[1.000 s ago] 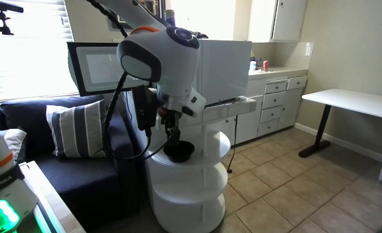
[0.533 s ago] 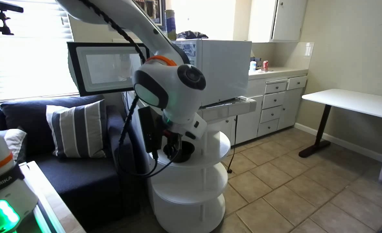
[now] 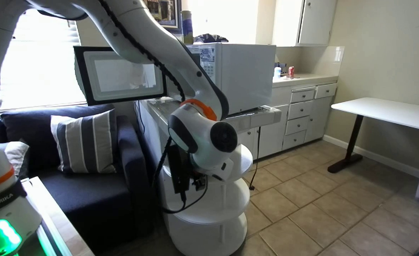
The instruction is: Put the black bowl in the microwave.
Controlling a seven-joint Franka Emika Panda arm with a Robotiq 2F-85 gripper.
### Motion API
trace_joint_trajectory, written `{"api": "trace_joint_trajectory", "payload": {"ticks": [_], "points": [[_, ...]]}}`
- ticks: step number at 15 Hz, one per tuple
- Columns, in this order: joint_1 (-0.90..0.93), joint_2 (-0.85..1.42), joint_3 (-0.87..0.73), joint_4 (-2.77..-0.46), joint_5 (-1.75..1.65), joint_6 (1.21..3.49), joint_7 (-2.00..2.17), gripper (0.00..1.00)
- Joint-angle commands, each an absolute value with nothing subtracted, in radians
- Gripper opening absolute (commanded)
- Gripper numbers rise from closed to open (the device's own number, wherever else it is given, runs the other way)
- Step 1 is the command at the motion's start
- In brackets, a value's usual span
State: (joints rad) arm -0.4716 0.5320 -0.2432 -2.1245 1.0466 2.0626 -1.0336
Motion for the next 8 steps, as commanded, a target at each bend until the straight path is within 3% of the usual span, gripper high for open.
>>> {"api": "trace_joint_trajectory", "payload": {"ticks": [1,8], "points": [[-0.487,0.657,-0.197,-2.039,1.174,2.062,-1.095,1.0],[-0.442,0.795,-0.176,-1.936,1.307,2.086,-1.189,1.0]]}}
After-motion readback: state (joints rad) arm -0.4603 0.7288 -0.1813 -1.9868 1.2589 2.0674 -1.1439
